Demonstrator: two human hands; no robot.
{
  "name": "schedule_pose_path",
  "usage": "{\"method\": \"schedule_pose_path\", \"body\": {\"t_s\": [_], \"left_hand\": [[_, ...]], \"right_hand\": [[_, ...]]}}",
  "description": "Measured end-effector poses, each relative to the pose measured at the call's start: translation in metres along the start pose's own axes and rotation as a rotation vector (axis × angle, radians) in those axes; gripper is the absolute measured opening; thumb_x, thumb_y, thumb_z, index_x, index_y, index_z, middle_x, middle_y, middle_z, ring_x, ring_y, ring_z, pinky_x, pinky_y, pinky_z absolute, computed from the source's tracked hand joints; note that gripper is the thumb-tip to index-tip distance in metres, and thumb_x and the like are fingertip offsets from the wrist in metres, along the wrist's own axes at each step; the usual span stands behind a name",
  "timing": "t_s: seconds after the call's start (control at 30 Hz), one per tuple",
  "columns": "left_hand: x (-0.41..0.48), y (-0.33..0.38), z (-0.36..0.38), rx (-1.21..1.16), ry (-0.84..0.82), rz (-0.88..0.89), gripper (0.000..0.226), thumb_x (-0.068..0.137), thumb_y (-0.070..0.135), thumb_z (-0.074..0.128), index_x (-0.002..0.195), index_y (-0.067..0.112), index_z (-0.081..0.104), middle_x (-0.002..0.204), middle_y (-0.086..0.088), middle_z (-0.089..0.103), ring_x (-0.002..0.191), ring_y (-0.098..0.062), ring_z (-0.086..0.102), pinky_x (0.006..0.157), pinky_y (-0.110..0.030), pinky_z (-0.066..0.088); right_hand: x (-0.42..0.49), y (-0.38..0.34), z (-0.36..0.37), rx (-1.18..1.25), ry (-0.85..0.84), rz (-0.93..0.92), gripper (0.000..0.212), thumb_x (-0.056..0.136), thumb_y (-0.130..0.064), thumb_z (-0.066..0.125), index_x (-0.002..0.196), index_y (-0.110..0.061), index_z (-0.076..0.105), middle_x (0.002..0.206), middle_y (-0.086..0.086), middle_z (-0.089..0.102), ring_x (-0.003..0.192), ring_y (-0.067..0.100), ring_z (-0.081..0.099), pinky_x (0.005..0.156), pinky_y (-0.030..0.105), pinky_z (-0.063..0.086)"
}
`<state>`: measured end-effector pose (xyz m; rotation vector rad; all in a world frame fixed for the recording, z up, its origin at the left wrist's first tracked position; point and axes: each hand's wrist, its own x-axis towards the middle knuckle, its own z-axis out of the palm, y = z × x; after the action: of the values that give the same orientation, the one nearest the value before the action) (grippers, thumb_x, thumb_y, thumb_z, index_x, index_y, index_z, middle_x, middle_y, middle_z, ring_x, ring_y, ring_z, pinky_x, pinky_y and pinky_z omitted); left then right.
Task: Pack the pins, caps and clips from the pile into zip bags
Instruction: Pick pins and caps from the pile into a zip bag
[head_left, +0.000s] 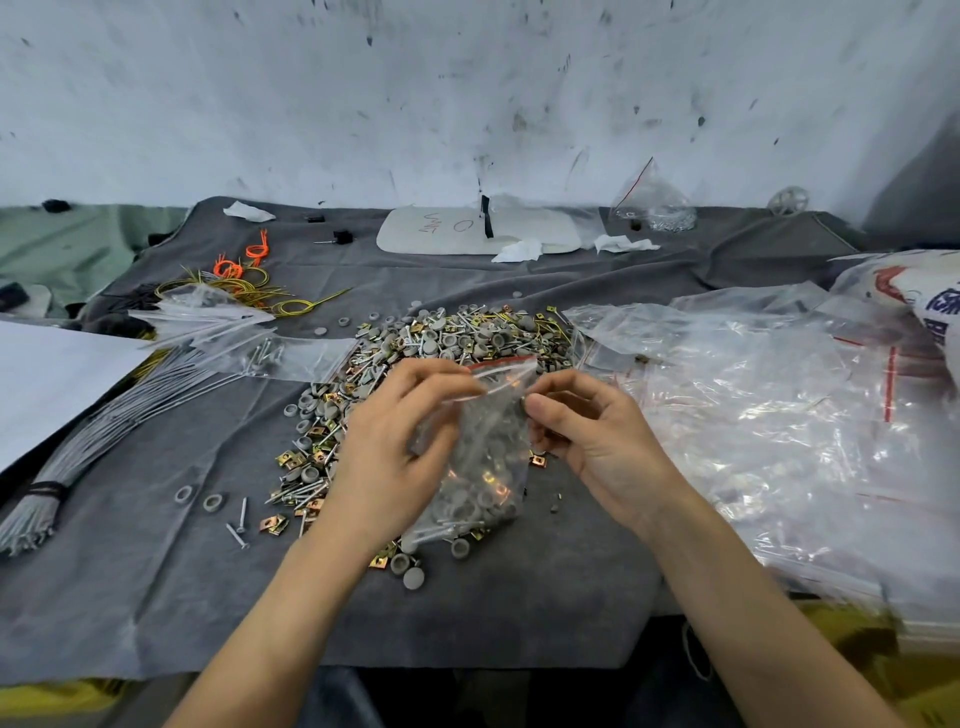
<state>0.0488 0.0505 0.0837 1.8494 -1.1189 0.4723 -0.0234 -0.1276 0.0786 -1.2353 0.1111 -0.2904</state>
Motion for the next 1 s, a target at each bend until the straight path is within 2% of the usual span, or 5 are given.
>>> {"method": "schedule_pose_path", "body": {"t_s": [0.1,0.33,0.53,0.87,1.0], "left_hand": [[0.002,0.004,0.002,0.080,-0.063,-0.025,0.034,0.087,0.033,0.073,0.109,0.007,0.072,0.114,-0.006,0.063,0.107,-0.005,0.055,0.096,-0.007,0.037],[0.004,0.007,0.001,0.007,-0.071,-0.025,0.037,0.083,0.032,0.067,0.109,0.006,0.073,0.114,-0.007,0.064,0.107,-0.005,0.055,0.097,-0.008,0.038],[0.004,0.005,0.002,-0.049,-0.062,-0.066,0.029,0.083,0.025,0.070,0.106,0.008,0.073,0.113,-0.004,0.064,0.106,-0.013,0.061,0.095,-0.022,0.047],[0.002,0.003,0.002,-0.126,-0.047,-0.139,0.023,0.082,0.028,0.070,0.096,0.010,0.073,0.113,0.004,0.063,0.108,-0.008,0.061,0.094,-0.039,0.053],[0.000,0.003,0.001,-0.164,-0.044,-0.152,0.024,0.082,0.028,0.070,0.098,0.010,0.072,0.115,0.004,0.063,0.110,-0.010,0.062,0.093,-0.047,0.053]], "right_hand": [[-0.004,-0.002,0.010,-0.025,-0.036,-0.075,0.013,0.065,-0.021,0.074,0.078,-0.018,0.071,0.074,0.002,0.066,0.065,0.012,0.060,0.061,0.023,0.051],[-0.008,-0.002,0.018,-0.091,-0.068,-0.124,0.008,0.071,-0.017,0.072,0.078,-0.021,0.071,0.074,-0.001,0.068,0.068,0.011,0.064,0.063,0.021,0.052],[-0.009,-0.003,0.023,-0.113,-0.067,-0.147,0.016,0.071,-0.014,0.070,0.085,-0.009,0.066,0.075,0.000,0.067,0.069,0.011,0.063,0.064,0.021,0.053],[-0.008,-0.003,0.017,-0.068,-0.046,-0.147,0.008,0.074,-0.018,0.071,0.083,-0.020,0.070,0.077,0.004,0.069,0.071,0.017,0.064,0.065,0.027,0.054],[-0.008,-0.002,0.011,-0.054,-0.032,-0.109,0.015,0.085,-0.005,0.063,0.084,-0.019,0.069,0.078,0.009,0.070,0.066,0.017,0.064,0.061,0.025,0.053]]}}
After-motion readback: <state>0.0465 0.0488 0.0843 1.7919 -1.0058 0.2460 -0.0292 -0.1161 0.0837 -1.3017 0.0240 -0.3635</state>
